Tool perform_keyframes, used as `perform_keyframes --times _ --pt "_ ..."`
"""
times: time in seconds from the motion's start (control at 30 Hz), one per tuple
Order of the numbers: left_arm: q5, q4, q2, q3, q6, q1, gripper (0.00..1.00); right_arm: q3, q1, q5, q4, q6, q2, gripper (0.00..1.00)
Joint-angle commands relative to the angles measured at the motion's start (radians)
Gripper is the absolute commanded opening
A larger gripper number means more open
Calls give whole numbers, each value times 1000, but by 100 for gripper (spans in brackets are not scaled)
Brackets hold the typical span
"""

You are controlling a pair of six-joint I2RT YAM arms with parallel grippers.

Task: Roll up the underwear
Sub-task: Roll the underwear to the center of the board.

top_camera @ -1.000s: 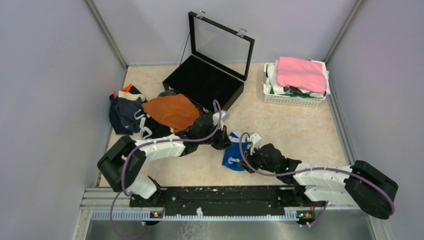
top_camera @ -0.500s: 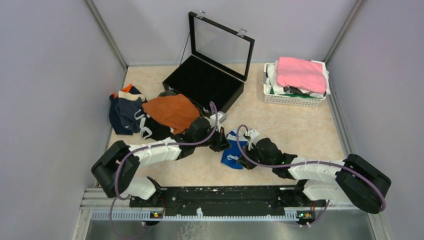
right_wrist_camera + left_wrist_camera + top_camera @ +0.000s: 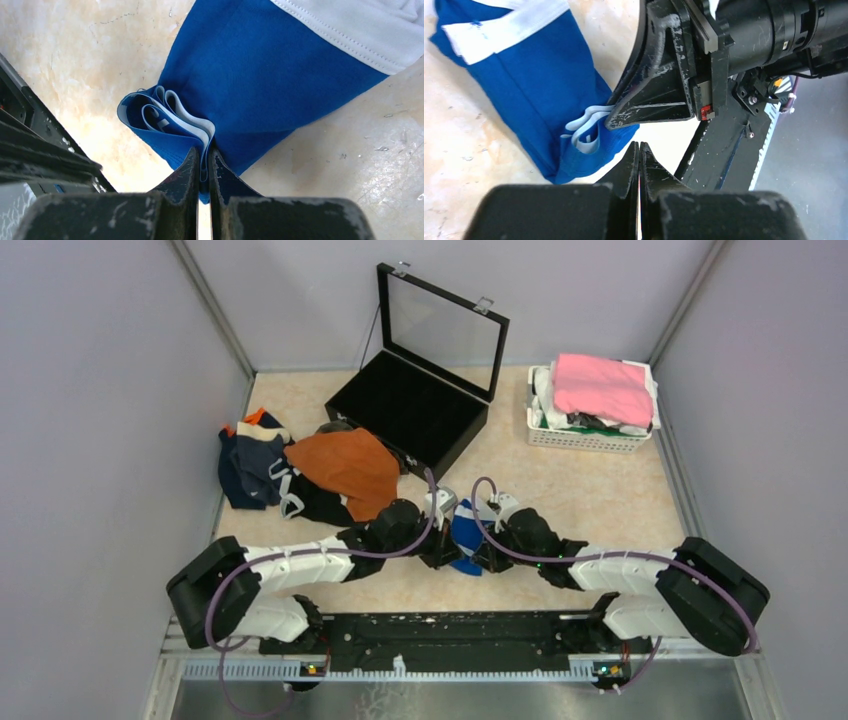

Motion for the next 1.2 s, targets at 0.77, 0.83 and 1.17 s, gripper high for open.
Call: perform_keyframes --times 0.77,0.83,1.17 --pt "-232 105 232 21 -47 -43 0 -19 -20 7 -58 5 -50 19" --pt "-243 104 231 8 -53 -44 0 -20 -19 16 -59 8 -62 23" --pt "-251 117 242 -30 -74 -44 0 -13 -19 59 -100 3 -82 22"
